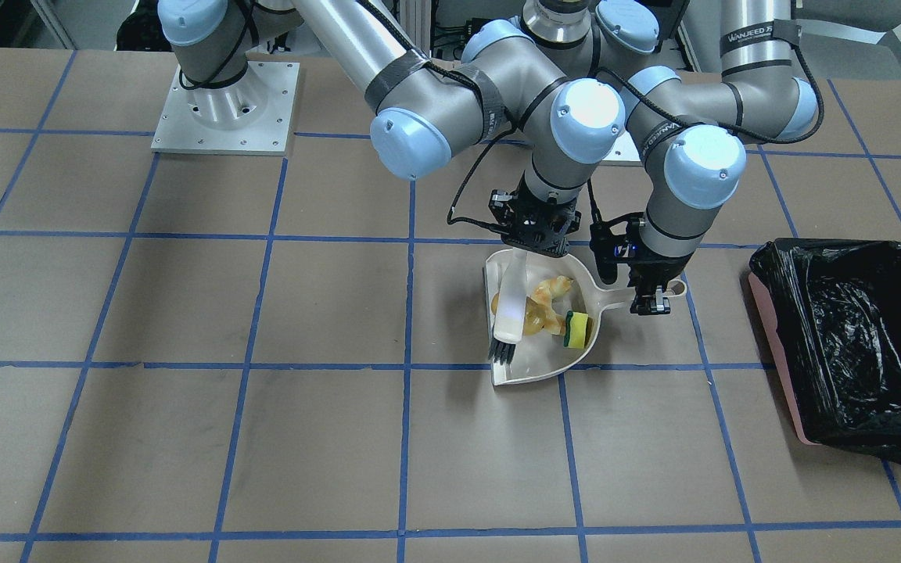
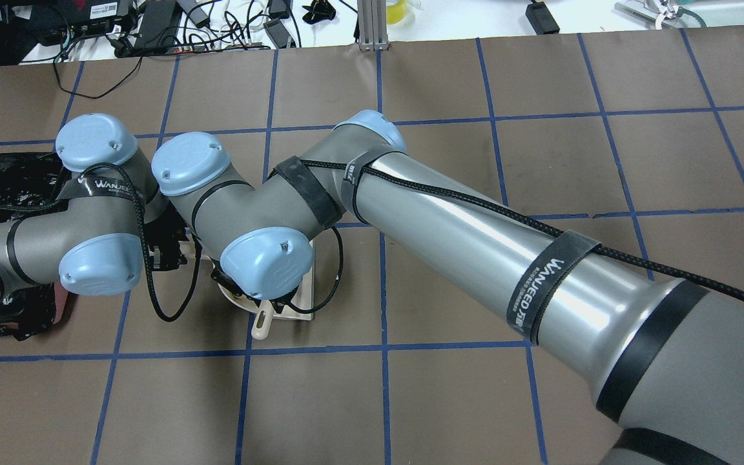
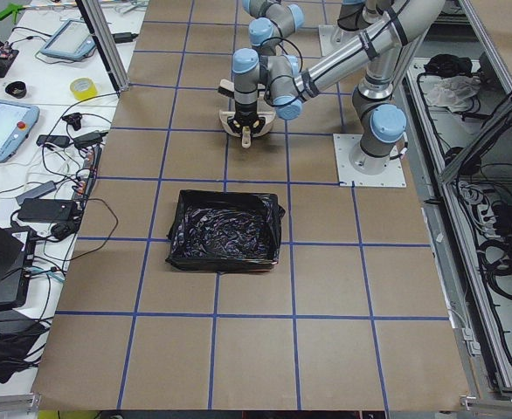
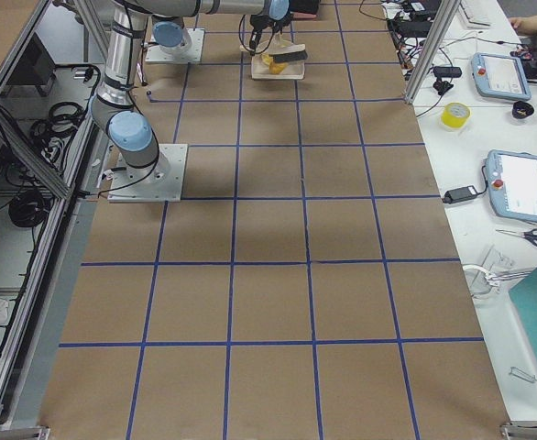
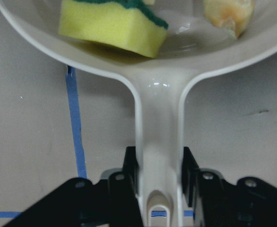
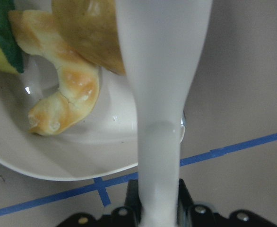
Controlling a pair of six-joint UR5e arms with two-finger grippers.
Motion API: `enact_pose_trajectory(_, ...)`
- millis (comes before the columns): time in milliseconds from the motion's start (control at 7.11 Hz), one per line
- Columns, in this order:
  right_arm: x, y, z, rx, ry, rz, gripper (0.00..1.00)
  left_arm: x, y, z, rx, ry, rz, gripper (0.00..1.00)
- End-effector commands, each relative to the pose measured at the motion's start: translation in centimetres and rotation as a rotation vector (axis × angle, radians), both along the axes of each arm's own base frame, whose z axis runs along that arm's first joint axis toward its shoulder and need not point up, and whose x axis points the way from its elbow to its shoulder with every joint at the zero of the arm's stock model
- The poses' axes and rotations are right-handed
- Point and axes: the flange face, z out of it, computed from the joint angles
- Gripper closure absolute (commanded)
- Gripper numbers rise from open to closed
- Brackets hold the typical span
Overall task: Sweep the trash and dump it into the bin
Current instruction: 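Carry the dustpan over the black bin with the left gripper while the right withdraws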
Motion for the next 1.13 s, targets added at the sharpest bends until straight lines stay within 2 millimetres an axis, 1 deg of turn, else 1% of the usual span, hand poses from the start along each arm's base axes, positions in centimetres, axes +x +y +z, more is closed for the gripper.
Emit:
enact_pose_trajectory(0, -1.9, -0.8, 1.7, 0.015, 0.031, -0.014, 1.0, -0.1, 0.0, -0.1, 0.001, 0.005, 0.002, 1.0)
enact_pose_trajectory(141, -5.2, -2.2, 4.6, 0.029, 0.027, 0.016, 1.0, 0.0, 0.0, -0.1, -0.001, 0.005, 0.005, 1.0)
enact_pose_trajectory(281, -8.8, -3.8, 6.9, 0.039, 0.027, 0.069, 1.0, 0.1, 0.0, -0.1, -0.001, 0.006, 0.008, 1.0)
enact_pose_trajectory(422, -12.1, -6.2, 7.6, 0.03, 0.035, 0.057, 1.0, 0.2, -0.1, 0.0, -0.007, 0.038, 0.014, 1.0)
enact_pose_trajectory(563, -15.4, -8.4, 7.4, 0.043, 0.06, 0.11, 1.0, 0.0, -0.2, 0.1, -0.017, 0.095, 0.024, 1.0)
enact_pose_trajectory(704, -19.4, -11.3, 7.3, 0.041, 0.081, 0.128, 1.0, 1.0, -0.5, 0.4, -0.039, 0.171, 0.073, 1.0)
enact_pose_trajectory(844, -22.9, -13.6, 7.3, 0.049, 0.054, 0.181, 1.0, 2.9, -0.9, 0.8, -0.069, 0.255, 0.127, 1.0)
enact_pose_trajectory(985, -27.3, -16.3, 7.3, 0.044, 0.027, 0.196, 1.0, 5.4, -1.2, 1.4, -0.108, 0.377, 0.188, 1.0)
